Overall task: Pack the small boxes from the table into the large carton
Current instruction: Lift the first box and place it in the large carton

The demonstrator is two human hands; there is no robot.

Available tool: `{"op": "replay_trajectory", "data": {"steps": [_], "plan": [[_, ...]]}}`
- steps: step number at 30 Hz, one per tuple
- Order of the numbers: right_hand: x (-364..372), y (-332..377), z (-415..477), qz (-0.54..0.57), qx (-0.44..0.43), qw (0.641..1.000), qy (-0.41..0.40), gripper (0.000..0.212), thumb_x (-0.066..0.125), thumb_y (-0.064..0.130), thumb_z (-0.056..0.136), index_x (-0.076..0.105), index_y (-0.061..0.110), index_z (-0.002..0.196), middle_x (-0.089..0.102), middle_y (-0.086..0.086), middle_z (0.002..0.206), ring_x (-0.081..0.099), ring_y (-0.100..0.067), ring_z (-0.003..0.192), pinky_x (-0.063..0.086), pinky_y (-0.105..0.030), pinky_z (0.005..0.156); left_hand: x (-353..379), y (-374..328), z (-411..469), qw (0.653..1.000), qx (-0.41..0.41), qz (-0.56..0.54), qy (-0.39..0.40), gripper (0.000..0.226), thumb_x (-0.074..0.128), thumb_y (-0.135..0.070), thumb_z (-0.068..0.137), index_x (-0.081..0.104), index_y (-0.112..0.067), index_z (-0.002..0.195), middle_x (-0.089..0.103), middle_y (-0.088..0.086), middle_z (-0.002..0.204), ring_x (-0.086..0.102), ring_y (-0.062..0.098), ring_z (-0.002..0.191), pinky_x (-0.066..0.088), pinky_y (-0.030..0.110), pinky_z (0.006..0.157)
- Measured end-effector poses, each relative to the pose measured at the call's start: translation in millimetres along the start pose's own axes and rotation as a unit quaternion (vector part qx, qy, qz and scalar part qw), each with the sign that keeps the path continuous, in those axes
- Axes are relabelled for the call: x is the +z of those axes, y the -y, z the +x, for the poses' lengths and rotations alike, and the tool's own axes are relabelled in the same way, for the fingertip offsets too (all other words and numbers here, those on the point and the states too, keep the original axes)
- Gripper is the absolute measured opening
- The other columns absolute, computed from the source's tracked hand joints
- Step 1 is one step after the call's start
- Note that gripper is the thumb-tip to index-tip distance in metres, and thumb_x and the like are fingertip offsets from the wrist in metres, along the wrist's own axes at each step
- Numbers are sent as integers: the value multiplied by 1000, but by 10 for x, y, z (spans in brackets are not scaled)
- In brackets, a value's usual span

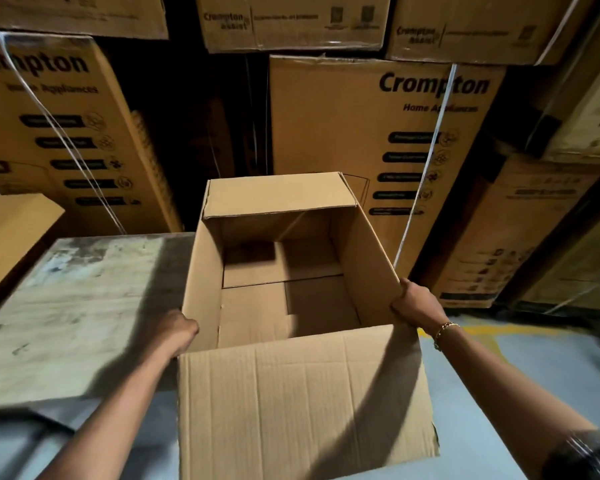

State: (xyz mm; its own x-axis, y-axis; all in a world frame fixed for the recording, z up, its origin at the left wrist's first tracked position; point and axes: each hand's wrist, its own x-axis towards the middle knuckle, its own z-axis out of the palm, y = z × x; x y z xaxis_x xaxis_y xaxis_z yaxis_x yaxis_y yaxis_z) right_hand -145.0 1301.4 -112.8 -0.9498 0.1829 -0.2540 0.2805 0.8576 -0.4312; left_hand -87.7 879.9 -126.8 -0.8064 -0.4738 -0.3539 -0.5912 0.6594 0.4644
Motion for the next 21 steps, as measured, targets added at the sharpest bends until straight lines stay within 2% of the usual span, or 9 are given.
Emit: {"op": "replay_trajectory", "data": {"steps": [4,8,11,14,16,18,19,21], "plan": [[-160,-381,-2,1,-4,1000,0,45,58,18,88,54,19,134,68,-14,112,65,-34,97,54,-37,80,248,-180,-249,999,6,-33,13,27,62,-7,87,68,2,112,71,21,109,66,32,97,35,27,57],[-215,-640,-25,-2,-5,1000,5,41,60,17,91,55,19,131,65,-8,101,64,-29,92,56,-42,81,377,-189,-334,1000,5,-15,14,31,64,-17,82,69,-4,110,72,16,104,68,31,94,43,26,64],[-222,-747,-68,-4,-9,1000,9,42,58,16,94,51,17,135,63,-8,101,61,-27,90,51,-37,75,417,-201,-420,1000,15,5,6,29,66,-18,80,71,-6,105,74,13,98,69,29,89,47,27,64],[-201,-799,-73,-24,-6,1000,12,44,58,17,95,47,17,138,59,-6,98,59,-26,87,48,-33,70,391,-269,-569,998,14,55,-8,29,65,-23,84,69,-7,107,72,14,106,68,31,97,42,27,64],[-216,-800,-64,-49,-2,999,21,44,59,19,95,46,16,137,59,-6,97,59,-26,85,48,-33,69,363,-308,-619,996,7,89,-9,32,62,-29,89,65,-10,115,69,14,118,65,31,106,38,26,68],[-261,-772,-37,-76,-7,996,38,54,60,22,94,39,16,144,63,-9,108,62,-28,92,50,-35,75,304,-373,-644,994,20,109,-9,40,60,-33,92,60,-12,126,65,12,127,62,29,112,36,26,71],[-292,-743,-14,-87,-16,995,41,65,62,23,93,32,16,150,62,-13,123,62,-31,102,50,-37,83,276,-399,-625,993,31,115,-14,44,59,-35,94,55,-12,132,63,11,132,61,29,116,36,26,72],[-347,-614,36,-118,-62,991,9,87,67,32,90,16,15,158,41,-15,152,52,-34,128,45,-43,102,236,-468,-509,991,44,123,-23,53,58,-33,95,42,-12,141,56,13,140,56,30,123,38,29,77]]}}
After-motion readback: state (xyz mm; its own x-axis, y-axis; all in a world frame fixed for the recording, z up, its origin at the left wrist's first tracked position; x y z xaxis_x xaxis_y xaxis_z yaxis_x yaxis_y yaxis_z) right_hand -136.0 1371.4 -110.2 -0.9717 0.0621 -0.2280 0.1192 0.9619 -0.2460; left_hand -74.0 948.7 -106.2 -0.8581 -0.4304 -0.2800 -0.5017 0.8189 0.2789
